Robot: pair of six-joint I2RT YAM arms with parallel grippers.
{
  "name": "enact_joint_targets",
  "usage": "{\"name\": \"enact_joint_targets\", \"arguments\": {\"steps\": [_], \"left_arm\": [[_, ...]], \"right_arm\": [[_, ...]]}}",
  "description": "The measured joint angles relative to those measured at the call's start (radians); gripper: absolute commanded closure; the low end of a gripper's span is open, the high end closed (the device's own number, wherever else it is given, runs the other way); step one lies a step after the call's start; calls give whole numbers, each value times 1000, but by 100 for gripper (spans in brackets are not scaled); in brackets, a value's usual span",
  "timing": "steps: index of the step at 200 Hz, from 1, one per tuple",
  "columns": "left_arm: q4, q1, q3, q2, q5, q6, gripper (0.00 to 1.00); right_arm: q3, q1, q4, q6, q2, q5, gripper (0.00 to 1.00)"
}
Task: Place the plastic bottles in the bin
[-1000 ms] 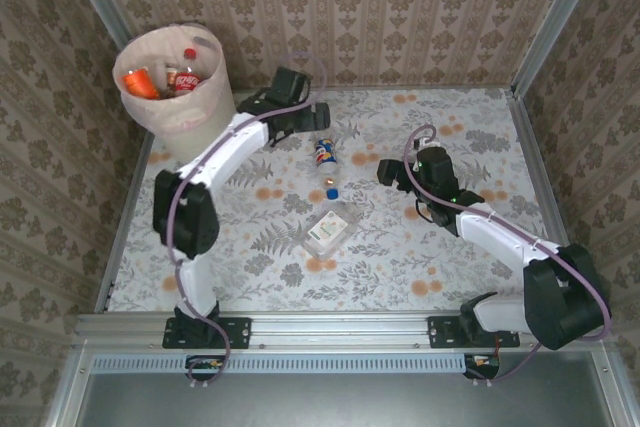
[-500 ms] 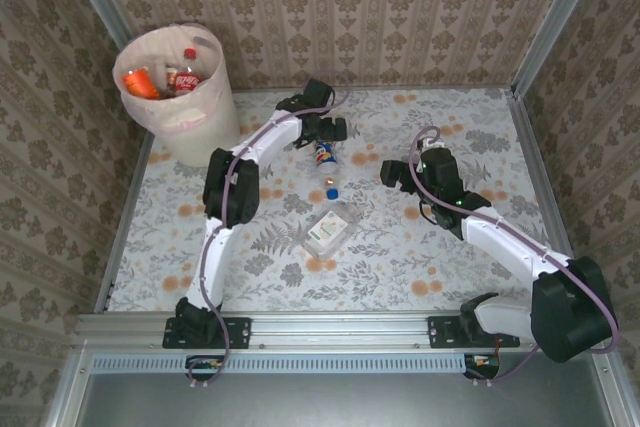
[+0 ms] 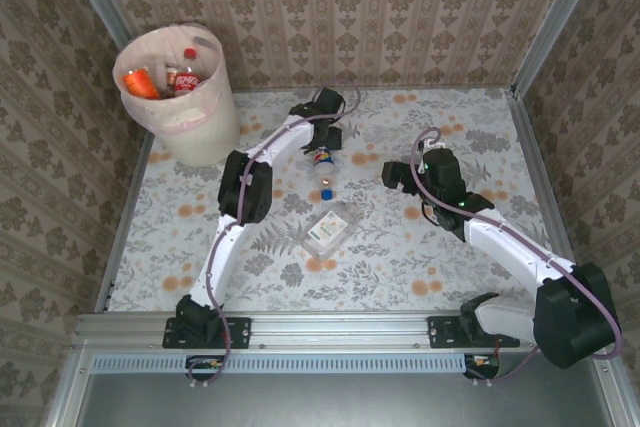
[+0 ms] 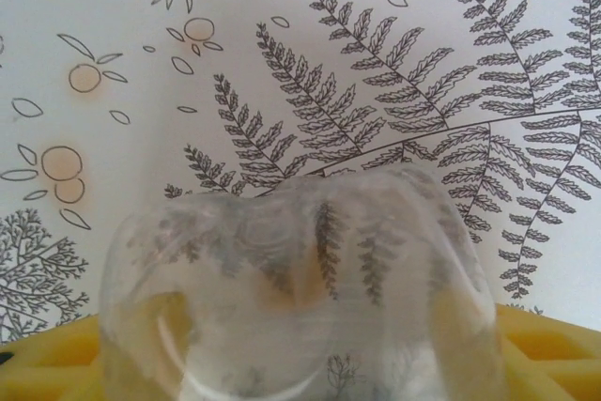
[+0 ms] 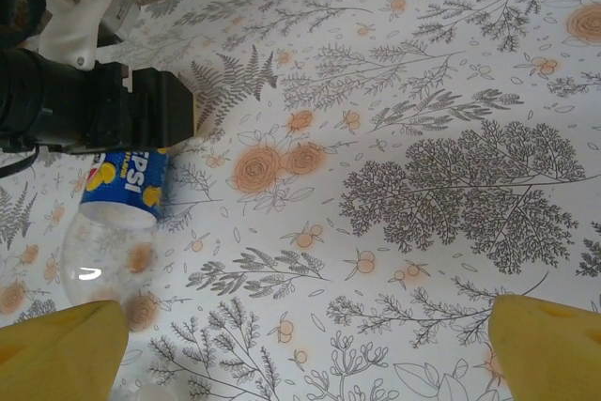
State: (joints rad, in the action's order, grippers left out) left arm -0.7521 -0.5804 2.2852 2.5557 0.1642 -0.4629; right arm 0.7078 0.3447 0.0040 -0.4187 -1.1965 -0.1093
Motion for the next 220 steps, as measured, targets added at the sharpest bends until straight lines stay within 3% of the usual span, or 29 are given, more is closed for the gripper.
{"name": "enact_joint_targets", "arguments": {"steps": [23, 63, 127, 173, 220], "left_arm": [[9, 7, -17, -9, -13, -1, 40], [84, 42, -209, -142, -66, -1, 45], [239, 132, -446, -513, -151, -9, 46], [307, 192, -485, -776, -179, 12, 45], [377, 267, -486, -934, -185, 59, 46]], "right_arm": [[0, 0, -10, 1, 0, 0, 0], [0, 0, -11, 4, 0, -3, 0], [0, 0, -12, 5, 0, -11, 0], [3, 0, -11, 4, -21, -11, 0], [11, 0, -8, 3, -32, -10, 0]]}}
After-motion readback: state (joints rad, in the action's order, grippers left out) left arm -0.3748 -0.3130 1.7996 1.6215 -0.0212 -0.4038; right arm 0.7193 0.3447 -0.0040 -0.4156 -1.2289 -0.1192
